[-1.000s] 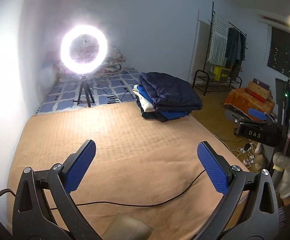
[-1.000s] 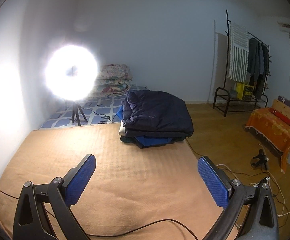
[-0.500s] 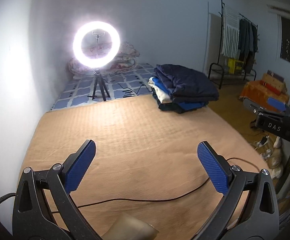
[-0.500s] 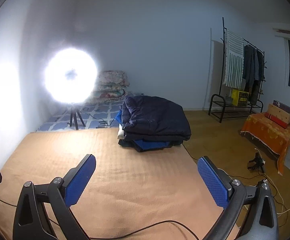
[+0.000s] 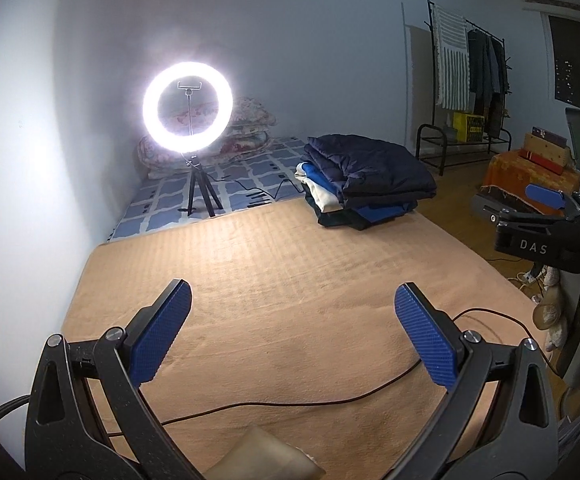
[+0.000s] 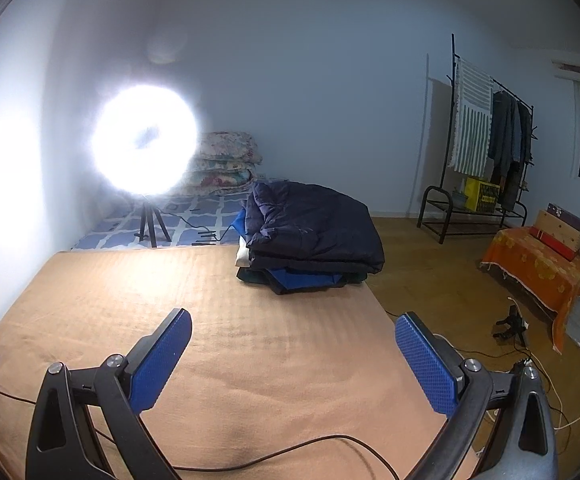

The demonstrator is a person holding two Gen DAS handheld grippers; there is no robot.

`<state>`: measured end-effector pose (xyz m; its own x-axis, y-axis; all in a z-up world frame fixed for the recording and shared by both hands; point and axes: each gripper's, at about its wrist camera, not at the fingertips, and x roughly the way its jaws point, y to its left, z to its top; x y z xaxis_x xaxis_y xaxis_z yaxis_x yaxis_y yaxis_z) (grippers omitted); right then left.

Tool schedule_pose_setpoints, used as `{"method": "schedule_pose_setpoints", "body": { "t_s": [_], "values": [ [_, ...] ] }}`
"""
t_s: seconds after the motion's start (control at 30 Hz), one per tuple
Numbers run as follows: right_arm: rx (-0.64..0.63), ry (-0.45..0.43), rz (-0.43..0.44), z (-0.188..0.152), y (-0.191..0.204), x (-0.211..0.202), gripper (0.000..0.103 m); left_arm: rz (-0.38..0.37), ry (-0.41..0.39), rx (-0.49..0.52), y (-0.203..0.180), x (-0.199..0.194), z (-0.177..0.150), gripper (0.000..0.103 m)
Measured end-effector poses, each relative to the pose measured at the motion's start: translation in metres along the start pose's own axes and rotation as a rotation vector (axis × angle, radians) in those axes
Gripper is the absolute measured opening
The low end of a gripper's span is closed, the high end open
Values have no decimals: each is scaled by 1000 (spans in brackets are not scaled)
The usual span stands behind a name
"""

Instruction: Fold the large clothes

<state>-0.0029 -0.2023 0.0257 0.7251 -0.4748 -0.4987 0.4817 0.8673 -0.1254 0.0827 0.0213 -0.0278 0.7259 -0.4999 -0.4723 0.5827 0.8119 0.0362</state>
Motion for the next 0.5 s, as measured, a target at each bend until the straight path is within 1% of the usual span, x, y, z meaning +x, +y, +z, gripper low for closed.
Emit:
{"method": "schedule_pose_setpoints", "body": {
  "t_s": [0.5],
  "values": [
    [-5, 8, 4, -1, 5, 3, 103, -12, -3, 12, -3, -2, 0, 103]
  ]
}}
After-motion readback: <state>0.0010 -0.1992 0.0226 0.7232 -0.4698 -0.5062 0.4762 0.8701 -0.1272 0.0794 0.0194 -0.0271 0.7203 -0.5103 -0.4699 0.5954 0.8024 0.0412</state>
